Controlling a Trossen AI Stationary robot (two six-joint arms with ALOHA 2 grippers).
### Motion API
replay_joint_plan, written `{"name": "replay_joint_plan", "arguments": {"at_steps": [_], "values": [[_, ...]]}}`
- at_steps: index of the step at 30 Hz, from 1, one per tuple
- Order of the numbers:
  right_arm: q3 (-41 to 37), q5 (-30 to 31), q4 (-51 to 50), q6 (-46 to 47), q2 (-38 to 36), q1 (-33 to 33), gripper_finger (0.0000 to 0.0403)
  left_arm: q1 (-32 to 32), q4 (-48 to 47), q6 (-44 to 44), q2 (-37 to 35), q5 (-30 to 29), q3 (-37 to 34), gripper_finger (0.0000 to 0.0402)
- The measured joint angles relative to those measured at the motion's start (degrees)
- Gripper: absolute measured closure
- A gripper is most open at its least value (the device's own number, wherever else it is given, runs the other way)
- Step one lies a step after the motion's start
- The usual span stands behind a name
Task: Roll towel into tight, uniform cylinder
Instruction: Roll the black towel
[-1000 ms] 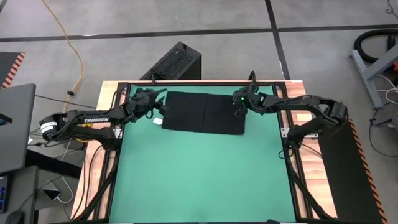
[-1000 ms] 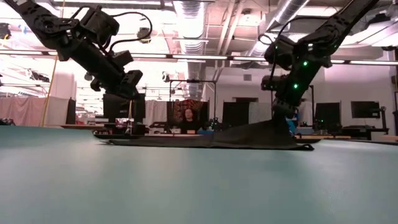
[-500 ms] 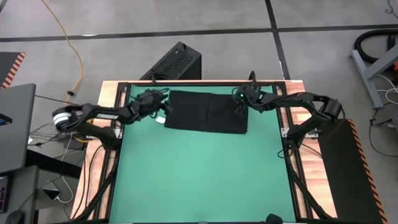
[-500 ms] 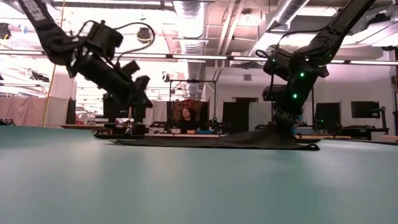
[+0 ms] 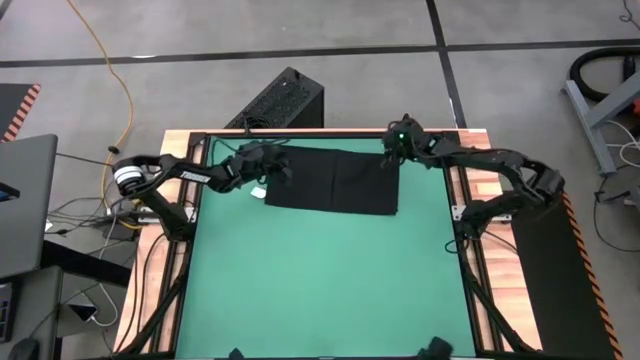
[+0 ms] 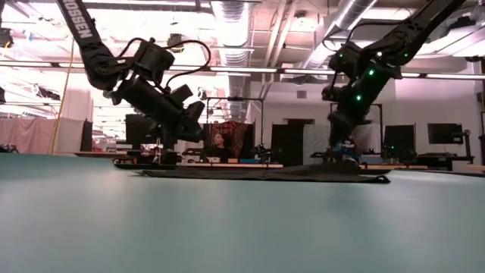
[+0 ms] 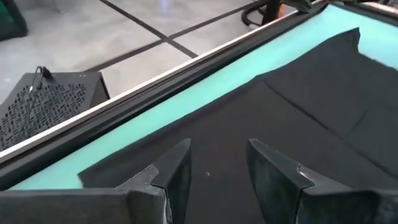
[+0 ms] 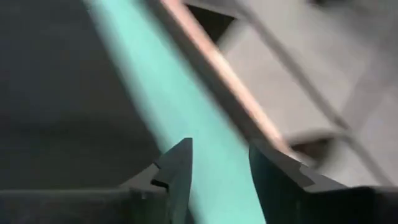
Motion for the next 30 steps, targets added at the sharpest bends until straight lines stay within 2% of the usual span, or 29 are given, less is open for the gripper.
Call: {"name": "replay_joint_plan", "arguments": {"at_steps": [2,5,8,14,19,25,28,30], "values": [[0.1,-10.6,0.2,-1.9,-0.1,-0.7,0.0208,0.3,-0.4,1.4,1.0,0.3,1.0,0.0258],[0.1,-12.8,-0.6,-4.1,1.3,-1.4,0.0205,1.5,-3.5,3.7,1.1,4.7,3.2,0.0258],[0.1,-12.6,-1.3,-8.2,2.6,-2.1,0.0205,2.2,-7.9,5.4,1.0,6.8,6.2,0.0258],[2.3,-11.5,-4.8,-12.9,6.3,-2.0,0.0204,2.3,-14.9,9.3,0.9,7.5,11.5,0.0258],[5.4,-5.6,-8.4,-15.4,11.3,-2.1,0.0204,2.3,-16.1,11.5,0.9,7.5,12.3,0.0258],[8.1,-3.4,-9.7,-16.2,17.2,-2.7,0.0205,2.2,-17.1,11.4,0.9,7.5,12.3,0.0258],[9.2,-1.5,-9.9,-15.4,18.5,-2.7,0.0220,2.2,-17.6,11.3,0.9,7.5,12.3,0.0258],[10.0,-1.0,-11.1,-15.4,18.3,-2.5,0.0251,2.2,-18.6,10.9,0.9,7.5,12.3,0.0258]]}}
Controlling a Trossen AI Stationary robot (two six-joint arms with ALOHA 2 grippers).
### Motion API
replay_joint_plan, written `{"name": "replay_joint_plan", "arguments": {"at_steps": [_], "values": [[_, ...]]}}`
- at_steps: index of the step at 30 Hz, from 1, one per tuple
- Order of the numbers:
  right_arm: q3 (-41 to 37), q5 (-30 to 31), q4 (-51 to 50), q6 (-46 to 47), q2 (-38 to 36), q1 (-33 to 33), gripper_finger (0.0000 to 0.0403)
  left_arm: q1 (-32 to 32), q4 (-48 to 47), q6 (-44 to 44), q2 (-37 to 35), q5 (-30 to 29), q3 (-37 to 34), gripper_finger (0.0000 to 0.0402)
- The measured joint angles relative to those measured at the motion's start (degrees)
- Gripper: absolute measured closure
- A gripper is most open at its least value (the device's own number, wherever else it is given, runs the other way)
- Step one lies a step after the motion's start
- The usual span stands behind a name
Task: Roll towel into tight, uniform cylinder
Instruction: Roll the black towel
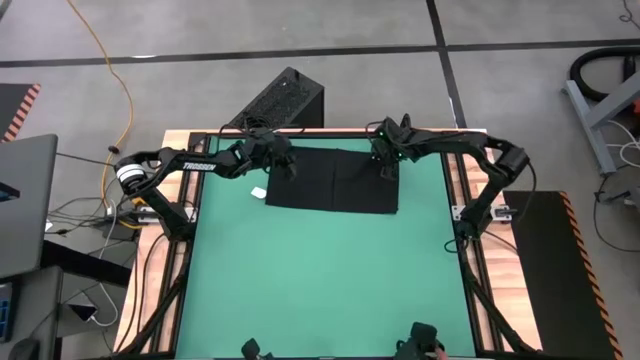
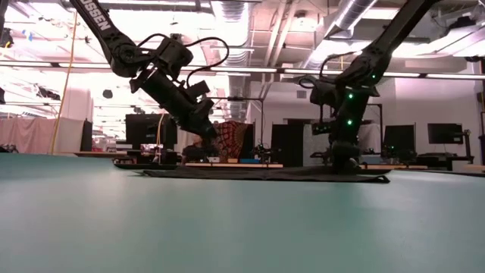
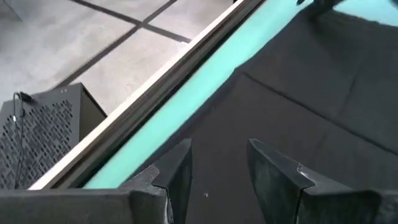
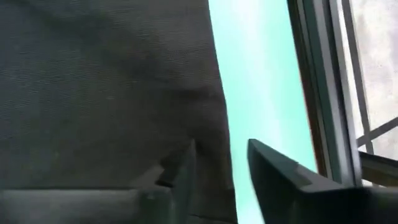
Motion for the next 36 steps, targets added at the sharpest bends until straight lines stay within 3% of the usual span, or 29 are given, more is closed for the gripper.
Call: {"name": "replay_joint_plan", "arguments": {"at_steps": [5,9,11,22,32,36], "values": [[2.5,0.3,-4.9,2.5,-0.7,0.2,0.0381,0.0,-3.0,-2.9,0.0,4.3,0.0,0.0258],[3.3,0.9,-9.1,7.6,-0.9,0.5,0.0389,-1.8,-3.8,-8.3,0.0,15.4,-0.4,0.0260],[3.3,2.5,-11.2,10.5,-0.9,0.6,0.0395,-4.6,-3.5,-10.2,0.0,16.3,-1.2,0.0267],[1.0,3.3,-24.6,40.8,-0.9,6.5,0.0400,-24.7,-2.1,-15.0,0.0,0.7,-2.9,0.0329],[-2.4,-0.4,-26.3,59.9,-1.5,29.2,0.0402,-38.5,0.1,-16.9,0.0,-7.6,-2.9,0.0339],[-0.3,-3.3,-20.9,68.2,-1.6,38.6,0.0402,-42.6,-1.3,-20.6,0.0,-8.7,-2.9,0.0339]]}}
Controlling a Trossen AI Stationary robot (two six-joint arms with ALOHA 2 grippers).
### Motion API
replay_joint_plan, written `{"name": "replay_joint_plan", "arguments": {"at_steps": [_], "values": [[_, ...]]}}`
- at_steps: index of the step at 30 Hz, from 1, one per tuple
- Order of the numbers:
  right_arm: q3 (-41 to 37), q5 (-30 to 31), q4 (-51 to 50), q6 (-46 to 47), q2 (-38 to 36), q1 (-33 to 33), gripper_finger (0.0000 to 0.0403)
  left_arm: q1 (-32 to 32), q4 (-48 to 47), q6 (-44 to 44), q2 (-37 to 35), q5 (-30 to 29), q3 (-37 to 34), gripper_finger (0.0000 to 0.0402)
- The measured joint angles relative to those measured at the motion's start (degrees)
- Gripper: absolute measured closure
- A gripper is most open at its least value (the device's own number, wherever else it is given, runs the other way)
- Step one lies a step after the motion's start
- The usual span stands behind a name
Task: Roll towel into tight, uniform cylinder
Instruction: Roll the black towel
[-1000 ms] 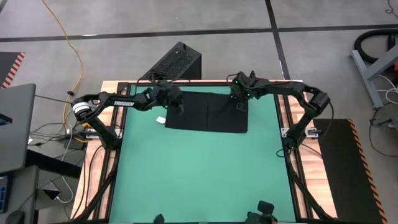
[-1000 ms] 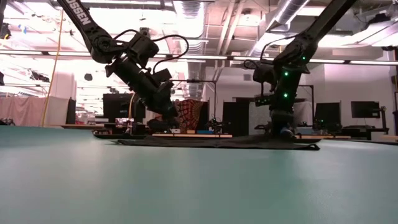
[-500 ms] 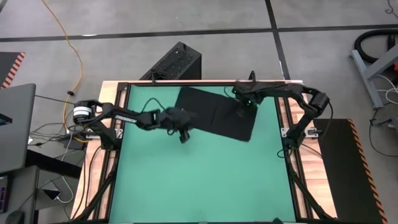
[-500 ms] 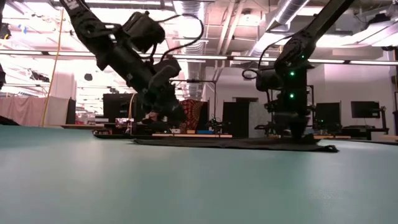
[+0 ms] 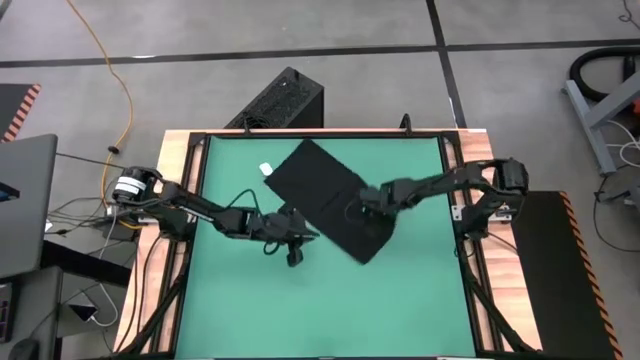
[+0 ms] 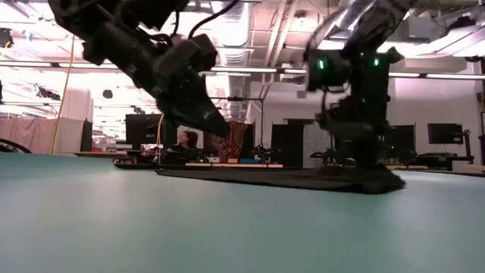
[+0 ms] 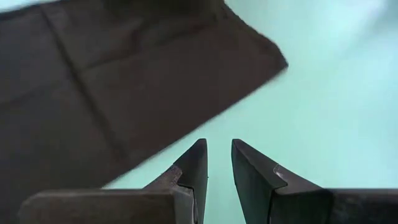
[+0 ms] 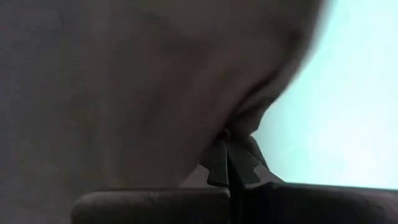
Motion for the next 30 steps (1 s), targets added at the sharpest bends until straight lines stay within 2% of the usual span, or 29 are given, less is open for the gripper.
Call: {"name": "replay_joint_plan", "arguments": {"at_steps": [5,9,15,19,24,30], "values": [[1.2,-1.5,16.4,3.7,0.6,7.5,0.0401,-5.1,-0.7,-1.8,0.0,-5.6,0.0,0.0339],[1.4,2.4,24.7,3.8,0.5,9.4,0.0397,-8.9,-1.2,-2.2,0.0,-12.1,0.0,0.0339],[1.4,4.5,21.5,4.9,0.3,8.3,0.0385,-14.8,-0.9,1.1,0.0,-18.9,0.0,0.0339],[1.4,5.0,15.6,5.1,0.4,8.4,0.0347,-17.1,-1.5,0.0,0.0,-24.8,0.0,0.0339],[1.4,12.0,1.7,7.8,0.4,9.0,0.0298,-18.4,-2.5,-0.6,0.0,-25.4,0.0,0.0339],[1.4,13.4,-2.2,8.0,-0.5,10.8,0.0255,-18.3,-5.5,-1.9,0.0,-25.8,0.0,0.0339]]}}
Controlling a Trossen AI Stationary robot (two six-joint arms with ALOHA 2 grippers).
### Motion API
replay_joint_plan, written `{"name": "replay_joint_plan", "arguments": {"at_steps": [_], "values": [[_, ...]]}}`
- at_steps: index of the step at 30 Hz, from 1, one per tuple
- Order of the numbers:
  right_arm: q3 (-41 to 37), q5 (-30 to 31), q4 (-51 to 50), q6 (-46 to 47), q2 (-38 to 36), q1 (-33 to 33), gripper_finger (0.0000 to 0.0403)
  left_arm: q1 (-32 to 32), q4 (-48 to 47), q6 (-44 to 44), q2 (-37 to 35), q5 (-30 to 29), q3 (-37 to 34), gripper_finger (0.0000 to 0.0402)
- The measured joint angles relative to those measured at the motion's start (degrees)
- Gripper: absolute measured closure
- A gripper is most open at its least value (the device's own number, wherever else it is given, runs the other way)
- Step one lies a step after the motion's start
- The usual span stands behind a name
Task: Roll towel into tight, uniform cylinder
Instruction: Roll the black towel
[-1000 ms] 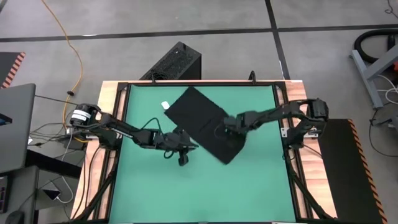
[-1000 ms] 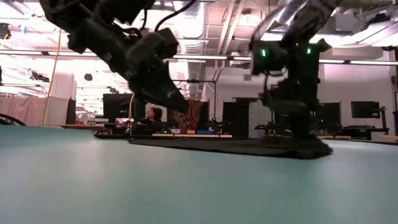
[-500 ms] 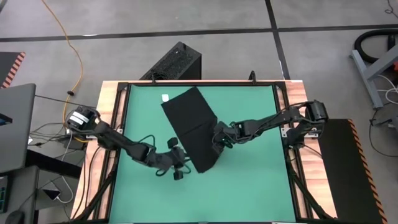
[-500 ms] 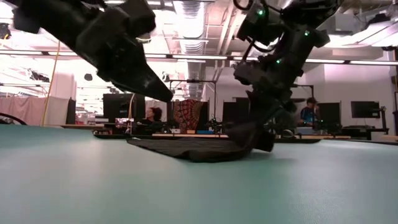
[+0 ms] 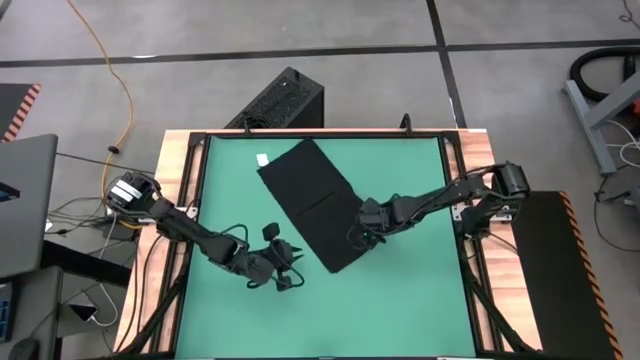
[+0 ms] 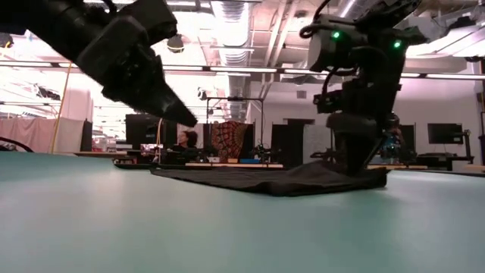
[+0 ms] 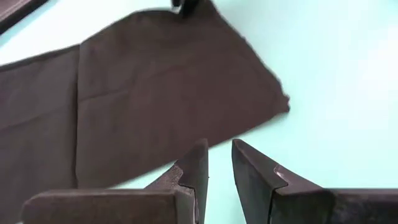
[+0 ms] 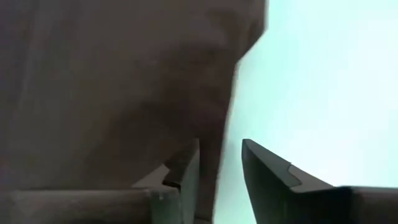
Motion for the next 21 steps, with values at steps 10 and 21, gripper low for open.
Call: {"name": "replay_joint_plan", "arguments": {"at_steps": [10,21], "values": [[0.0,9.2,-9.8,-6.2,-10.3,4.1,0.0237,0.0,4.7,0.3,0.0,-3.0,-2.8,0.0339],[0.0,6.2,-9.7,-49.4,-10.2,13.6,0.0237,1.4,17.5,15.5,0.0,-1.0,-2.8,0.0339]]}}
